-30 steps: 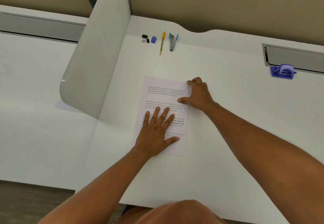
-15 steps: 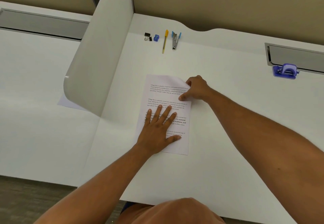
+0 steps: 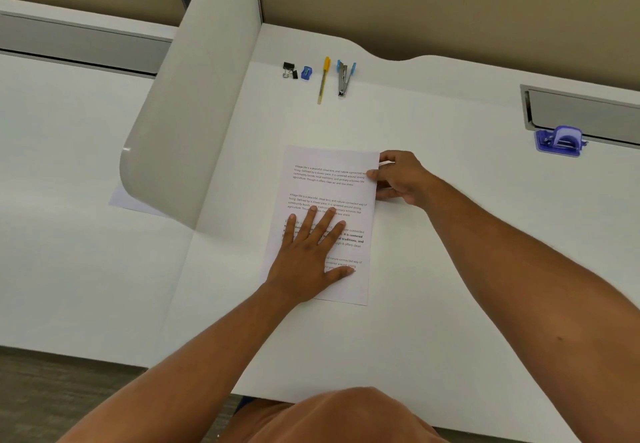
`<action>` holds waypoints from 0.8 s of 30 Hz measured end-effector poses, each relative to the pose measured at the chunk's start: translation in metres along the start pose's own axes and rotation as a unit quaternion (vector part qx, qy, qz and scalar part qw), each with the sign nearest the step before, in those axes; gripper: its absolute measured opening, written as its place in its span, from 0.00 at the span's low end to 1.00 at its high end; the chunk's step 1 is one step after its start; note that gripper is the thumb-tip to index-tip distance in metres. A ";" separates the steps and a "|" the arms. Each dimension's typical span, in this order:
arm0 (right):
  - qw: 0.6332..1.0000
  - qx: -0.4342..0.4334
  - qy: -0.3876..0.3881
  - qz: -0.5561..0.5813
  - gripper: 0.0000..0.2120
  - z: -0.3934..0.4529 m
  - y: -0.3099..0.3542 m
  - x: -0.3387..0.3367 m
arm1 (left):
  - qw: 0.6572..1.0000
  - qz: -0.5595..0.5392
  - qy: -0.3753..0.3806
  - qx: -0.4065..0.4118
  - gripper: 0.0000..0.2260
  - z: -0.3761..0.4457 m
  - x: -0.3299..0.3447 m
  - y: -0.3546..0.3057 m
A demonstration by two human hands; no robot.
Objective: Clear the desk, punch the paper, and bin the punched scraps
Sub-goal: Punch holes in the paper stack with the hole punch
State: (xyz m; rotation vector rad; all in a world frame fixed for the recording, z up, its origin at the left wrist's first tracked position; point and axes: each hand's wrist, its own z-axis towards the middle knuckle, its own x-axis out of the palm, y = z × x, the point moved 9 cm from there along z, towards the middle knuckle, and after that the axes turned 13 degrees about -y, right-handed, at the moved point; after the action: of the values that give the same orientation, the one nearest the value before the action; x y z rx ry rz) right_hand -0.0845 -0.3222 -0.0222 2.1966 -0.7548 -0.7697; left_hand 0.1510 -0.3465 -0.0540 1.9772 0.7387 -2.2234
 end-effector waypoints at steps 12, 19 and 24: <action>0.980 0.024 -0.078 0.180 0.10 -0.017 -0.038 -0.046 | 0.964 -0.172 -0.178 -0.101 0.28 -0.001 -0.066 0.016; 0.927 0.032 -0.170 0.333 0.09 -0.051 -0.083 -0.131 | 0.850 -0.312 -0.231 -0.355 0.30 -0.018 -0.070 0.023; 0.886 0.050 -0.226 0.401 0.13 -0.075 -0.116 -0.193 | 0.705 -0.502 -0.132 -0.483 0.23 -0.011 -0.036 -0.039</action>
State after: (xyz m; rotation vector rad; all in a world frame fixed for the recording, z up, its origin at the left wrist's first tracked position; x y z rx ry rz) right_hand -0.1255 -0.0896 -0.0057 1.5358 -1.8138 -0.7973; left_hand 0.1533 -0.3171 -0.0091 0.6872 2.6250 -1.5607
